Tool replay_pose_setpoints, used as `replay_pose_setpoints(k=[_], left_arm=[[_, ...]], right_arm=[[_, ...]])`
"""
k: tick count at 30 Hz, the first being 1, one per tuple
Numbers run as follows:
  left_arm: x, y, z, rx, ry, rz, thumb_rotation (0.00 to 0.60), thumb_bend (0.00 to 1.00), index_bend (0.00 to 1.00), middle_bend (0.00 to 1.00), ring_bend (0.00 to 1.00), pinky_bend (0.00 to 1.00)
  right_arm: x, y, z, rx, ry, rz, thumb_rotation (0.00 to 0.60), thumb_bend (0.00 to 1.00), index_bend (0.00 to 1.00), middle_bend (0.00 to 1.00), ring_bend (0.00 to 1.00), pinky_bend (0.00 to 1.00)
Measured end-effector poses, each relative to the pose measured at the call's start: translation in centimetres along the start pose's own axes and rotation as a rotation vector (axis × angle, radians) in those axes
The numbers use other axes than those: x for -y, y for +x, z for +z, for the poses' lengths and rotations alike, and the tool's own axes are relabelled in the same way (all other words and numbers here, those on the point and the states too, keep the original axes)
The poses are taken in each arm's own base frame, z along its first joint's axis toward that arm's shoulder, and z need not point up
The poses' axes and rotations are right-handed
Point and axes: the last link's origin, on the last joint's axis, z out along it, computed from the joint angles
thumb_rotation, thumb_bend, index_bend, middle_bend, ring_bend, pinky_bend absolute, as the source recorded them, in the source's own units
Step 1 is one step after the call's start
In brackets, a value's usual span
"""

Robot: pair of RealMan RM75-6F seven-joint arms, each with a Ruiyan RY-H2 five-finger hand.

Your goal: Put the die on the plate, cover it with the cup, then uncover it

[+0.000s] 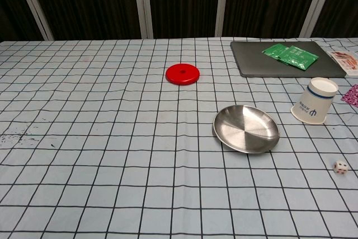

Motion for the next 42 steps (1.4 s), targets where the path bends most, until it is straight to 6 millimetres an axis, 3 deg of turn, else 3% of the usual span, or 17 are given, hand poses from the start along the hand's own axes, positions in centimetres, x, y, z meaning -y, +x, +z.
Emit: replay_pose_setpoints(k=[21,32,42], left_arm=[[-0.5,-0.3,-0.3,0.03,0.0,0.02,0.6,0.23,0.24,0.0,0.0,0.13],[-0.6,-0.6,-0.2,0.057,0.02,0.024,0.6,0.23,0.24,0.0,0.0,0.13],[-0.9,-1.1,0.4,0.08,0.009,0.031,0.6,0.23,0.24,0.0,0.0,0.13]], right_arm=[[0.6,-0.2,-0.2,0.02,-0.004,0.05,0.6,0.17,0.21,0.14,0.11,0.0],[4.6,-1.5,-1.2,0.118,-0.008,0.247,0.6,0.17,0.28,0.13,0.1,0.0],[7.1,-3.8,0.7,0.276,-0.018,0.274,0.6,0.17,0.33,0.13,0.1,0.0]])
